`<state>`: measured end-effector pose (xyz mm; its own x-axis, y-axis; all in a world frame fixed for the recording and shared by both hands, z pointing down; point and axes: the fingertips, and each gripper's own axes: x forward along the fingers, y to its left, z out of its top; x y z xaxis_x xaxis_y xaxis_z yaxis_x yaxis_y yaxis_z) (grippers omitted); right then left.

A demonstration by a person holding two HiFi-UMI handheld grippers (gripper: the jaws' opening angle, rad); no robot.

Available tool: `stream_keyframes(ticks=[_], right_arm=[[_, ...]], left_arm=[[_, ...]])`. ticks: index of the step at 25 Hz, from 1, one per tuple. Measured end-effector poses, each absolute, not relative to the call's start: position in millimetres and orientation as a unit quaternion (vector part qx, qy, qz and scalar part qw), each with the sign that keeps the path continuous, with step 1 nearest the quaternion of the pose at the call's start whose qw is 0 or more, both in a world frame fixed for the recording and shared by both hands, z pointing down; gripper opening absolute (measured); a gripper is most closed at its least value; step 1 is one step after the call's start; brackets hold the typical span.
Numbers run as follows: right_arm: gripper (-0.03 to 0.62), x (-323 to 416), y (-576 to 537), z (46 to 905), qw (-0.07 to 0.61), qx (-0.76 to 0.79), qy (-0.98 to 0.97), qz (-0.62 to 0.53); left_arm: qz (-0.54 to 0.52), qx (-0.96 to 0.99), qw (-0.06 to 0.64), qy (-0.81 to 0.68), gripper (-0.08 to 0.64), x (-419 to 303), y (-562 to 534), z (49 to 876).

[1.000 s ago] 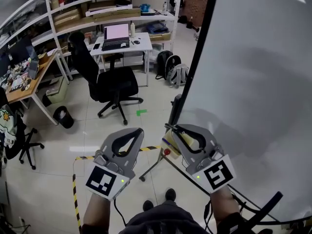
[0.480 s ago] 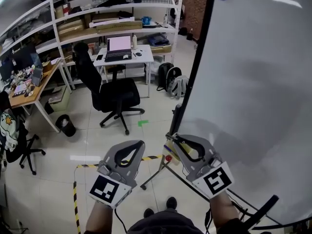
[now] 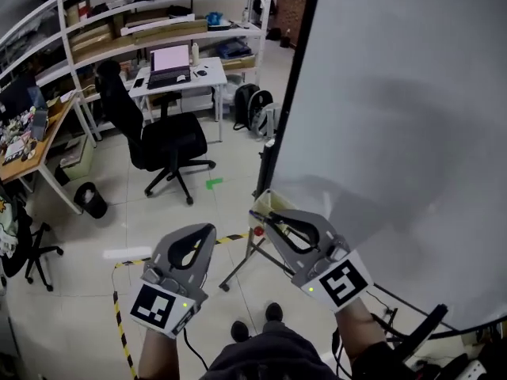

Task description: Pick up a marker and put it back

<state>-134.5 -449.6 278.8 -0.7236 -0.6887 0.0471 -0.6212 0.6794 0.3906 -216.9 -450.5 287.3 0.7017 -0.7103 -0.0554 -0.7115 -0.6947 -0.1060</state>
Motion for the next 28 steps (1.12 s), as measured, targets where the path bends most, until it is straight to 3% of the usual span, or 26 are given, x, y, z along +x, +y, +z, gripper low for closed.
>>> stream_keyframes(ticks=[4, 14, 24, 28], right_arm=[[0.04, -136, -431, 281, 0.122, 0.363, -0.908, -0.168], [0.04, -44, -361, 280, 0.091, 0.361, -0.916, -0.148], [0.04, 68, -233, 282, 0.088, 0.292, -0.937, -0.168], [0.04, 72, -186, 259, 0.045, 0.272, -0.947, -0.162]], left_arm=[[-0.011, -0.929, 0.047, 0.368, 0.006, -217, -434, 301], [-0.015, -0.935, 0.038, 0.353, 0.006, -109, -370, 304], [-0.033, -0.915, 0.053, 0.398, 0.006, 12, -237, 298], [-0.048, -0.906, 0.052, 0.418, 0.006, 17, -179, 284]])
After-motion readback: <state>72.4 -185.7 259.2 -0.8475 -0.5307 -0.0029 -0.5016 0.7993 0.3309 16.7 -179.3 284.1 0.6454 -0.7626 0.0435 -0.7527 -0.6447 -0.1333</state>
